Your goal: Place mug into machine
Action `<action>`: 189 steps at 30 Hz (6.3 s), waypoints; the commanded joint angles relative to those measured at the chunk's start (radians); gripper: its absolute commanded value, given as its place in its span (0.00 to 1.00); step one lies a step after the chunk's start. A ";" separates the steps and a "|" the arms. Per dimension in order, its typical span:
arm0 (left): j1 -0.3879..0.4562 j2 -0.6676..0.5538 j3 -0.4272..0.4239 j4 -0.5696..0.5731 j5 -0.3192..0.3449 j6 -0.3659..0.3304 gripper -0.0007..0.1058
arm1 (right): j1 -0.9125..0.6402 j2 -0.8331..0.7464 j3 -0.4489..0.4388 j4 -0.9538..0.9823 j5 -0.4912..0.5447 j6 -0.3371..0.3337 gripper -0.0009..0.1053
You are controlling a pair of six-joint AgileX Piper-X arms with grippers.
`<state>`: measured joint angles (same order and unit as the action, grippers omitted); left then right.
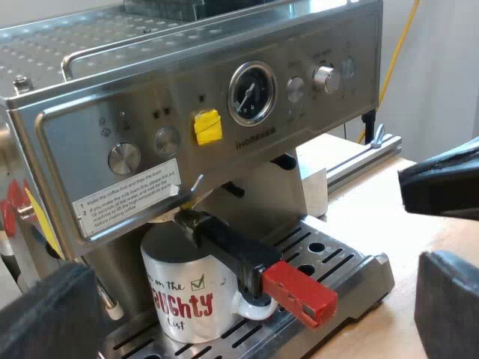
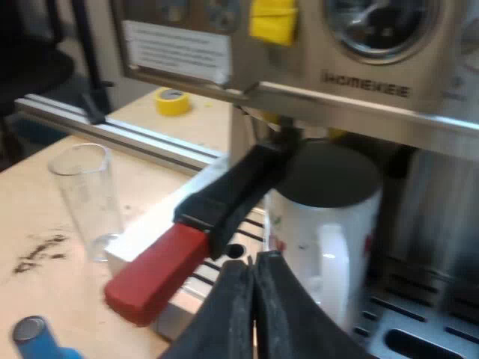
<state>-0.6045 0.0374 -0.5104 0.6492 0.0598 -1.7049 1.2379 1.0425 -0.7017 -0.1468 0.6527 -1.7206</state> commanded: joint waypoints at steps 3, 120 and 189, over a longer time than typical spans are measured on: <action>0.000 -0.004 -0.005 0.000 -0.014 0.001 0.80 | -0.002 0.021 -0.042 0.017 0.027 -0.010 0.01; 0.590 0.214 -0.442 0.173 0.123 -0.101 0.80 | -1.215 -0.629 -0.345 0.997 -0.396 -0.101 0.63; 0.588 -0.190 0.001 0.359 -0.182 -0.092 0.80 | -1.209 -1.094 0.239 1.049 -0.554 -0.063 0.63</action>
<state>-0.0131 -0.0126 -0.5066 1.0233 -0.1069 -1.7883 0.0286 -0.0055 -0.4558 0.9118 0.1005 -1.7808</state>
